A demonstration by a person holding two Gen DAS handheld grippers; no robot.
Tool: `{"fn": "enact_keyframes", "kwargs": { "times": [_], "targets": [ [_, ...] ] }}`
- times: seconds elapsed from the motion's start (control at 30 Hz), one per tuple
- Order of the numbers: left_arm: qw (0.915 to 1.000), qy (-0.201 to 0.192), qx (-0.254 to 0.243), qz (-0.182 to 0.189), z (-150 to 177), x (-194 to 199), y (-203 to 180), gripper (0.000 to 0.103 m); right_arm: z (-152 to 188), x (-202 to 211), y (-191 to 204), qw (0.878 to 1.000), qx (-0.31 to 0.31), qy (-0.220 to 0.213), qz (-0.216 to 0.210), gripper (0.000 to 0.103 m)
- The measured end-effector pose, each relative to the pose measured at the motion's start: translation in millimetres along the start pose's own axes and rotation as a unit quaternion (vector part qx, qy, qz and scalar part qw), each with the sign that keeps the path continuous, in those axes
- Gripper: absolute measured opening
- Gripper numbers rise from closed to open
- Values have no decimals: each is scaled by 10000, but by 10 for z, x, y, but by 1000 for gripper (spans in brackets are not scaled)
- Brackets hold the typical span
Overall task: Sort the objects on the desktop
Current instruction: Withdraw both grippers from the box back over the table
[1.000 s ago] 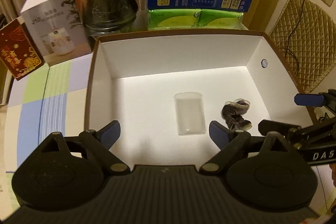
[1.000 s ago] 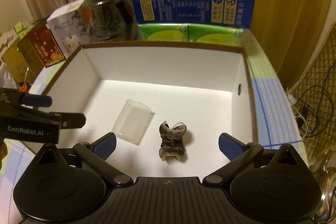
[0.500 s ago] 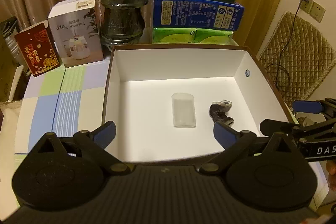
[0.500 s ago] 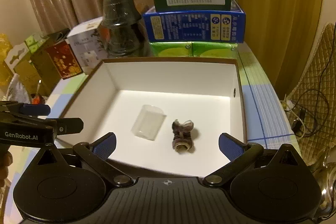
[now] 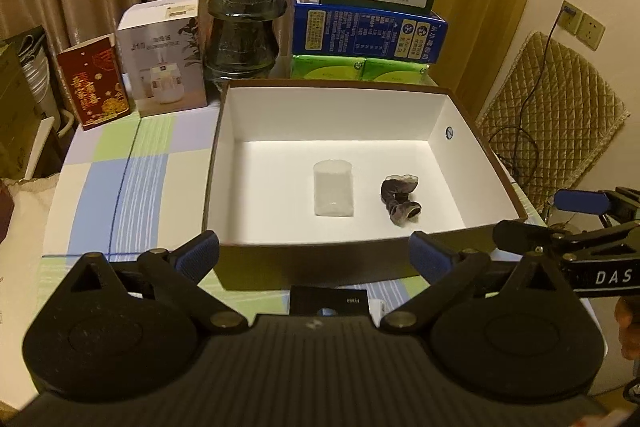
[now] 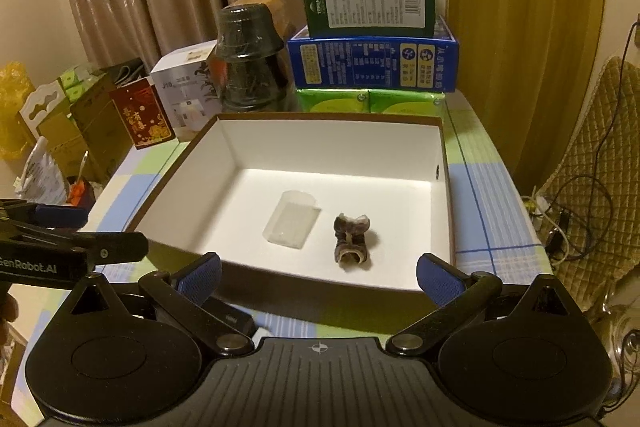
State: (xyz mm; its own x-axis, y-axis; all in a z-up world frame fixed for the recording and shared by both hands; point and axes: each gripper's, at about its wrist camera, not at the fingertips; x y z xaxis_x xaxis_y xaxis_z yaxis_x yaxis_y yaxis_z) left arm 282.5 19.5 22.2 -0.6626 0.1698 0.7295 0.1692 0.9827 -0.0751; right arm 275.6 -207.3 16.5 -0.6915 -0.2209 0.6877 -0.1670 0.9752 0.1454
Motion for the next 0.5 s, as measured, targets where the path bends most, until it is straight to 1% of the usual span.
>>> {"fn": "enact_keyframes", "kwargs": {
  "times": [0.13, 0.33, 0.43, 0.5],
  "targets": [
    [10000, -39, -20, -33, 99, 132, -45, 99, 82, 97, 21, 10000, 17, 15, -20, 101],
    [10000, 10, -29, -56, 242, 252, -97, 99, 216, 241, 67, 9999, 68, 29, -84, 101],
    [9999, 52, -33, -114, 314, 294, -116, 99, 287, 289, 77, 9997, 119, 88, -180, 101],
    [9998, 89, -28, -167, 363, 314, -120, 99, 341, 306, 75, 9997, 141, 130, -167, 101]
  ]
}}
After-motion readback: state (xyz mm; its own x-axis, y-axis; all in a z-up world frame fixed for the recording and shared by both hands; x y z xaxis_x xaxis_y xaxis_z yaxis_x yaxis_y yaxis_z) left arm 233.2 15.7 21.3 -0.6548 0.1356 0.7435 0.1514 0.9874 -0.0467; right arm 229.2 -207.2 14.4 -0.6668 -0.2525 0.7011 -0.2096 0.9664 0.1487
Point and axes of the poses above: each gripper's, at about its wrist camera, not at the fingertips, and x roughly against the way its jaws point, y to its left, z to its underside, and after that the axes turned 1 degree about -x, right-handed
